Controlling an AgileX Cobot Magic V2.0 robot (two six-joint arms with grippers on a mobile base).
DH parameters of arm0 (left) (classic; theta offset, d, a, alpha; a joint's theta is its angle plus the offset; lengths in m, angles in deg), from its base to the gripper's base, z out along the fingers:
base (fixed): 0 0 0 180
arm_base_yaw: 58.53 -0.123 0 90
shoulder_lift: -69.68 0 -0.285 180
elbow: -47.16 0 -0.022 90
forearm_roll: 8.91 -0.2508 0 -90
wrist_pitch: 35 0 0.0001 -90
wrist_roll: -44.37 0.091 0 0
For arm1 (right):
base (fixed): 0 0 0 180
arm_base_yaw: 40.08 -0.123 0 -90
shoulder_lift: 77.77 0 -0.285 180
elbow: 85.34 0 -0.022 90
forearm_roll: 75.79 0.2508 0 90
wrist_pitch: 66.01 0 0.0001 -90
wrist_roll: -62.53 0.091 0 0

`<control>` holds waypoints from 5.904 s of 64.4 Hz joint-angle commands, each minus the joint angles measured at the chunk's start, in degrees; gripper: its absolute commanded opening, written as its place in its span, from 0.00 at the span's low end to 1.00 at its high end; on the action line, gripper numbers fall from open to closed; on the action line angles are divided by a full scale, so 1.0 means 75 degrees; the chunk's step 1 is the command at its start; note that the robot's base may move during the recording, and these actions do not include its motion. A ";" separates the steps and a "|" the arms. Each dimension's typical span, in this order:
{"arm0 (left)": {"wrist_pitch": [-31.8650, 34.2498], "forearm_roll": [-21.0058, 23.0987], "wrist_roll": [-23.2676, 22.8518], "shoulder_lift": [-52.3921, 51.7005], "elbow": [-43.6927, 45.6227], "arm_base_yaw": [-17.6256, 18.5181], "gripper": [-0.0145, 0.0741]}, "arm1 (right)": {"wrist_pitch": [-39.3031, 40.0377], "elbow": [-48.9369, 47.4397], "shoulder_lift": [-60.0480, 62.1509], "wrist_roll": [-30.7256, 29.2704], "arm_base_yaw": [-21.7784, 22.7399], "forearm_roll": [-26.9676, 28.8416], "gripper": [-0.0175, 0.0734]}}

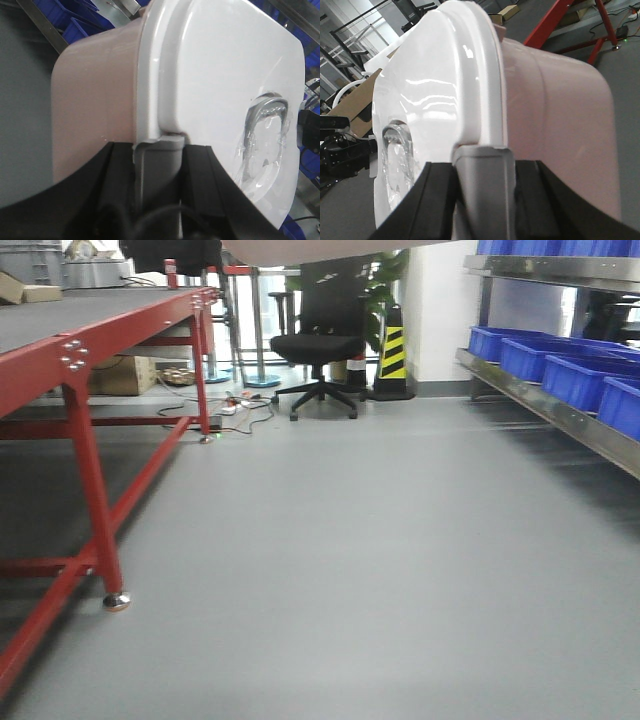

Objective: Grab white bin and place on right shelf
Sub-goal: 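Carry the bin with both grippers toward the blue-crate shelving, then approach the upper roller shelf holding the bin with both grippers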

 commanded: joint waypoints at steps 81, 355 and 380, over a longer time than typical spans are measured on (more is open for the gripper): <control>-0.2220 0.0881 0.0367 -0.0432 0.0258 0.0599 0.02 | -0.2073 -0.0211 0.0374 -0.0076 -0.0369 0.0949 0.26; -0.2214 0.0901 0.0367 -0.0418 0.0258 0.0599 0.02 | -0.2039 -0.0227 0.0374 -0.0076 -0.0359 0.0952 0.26; -0.2214 0.0901 0.0367 -0.0418 0.0258 0.0599 0.02 | -0.2039 -0.0227 0.0374 -0.0076 -0.0359 0.0952 0.26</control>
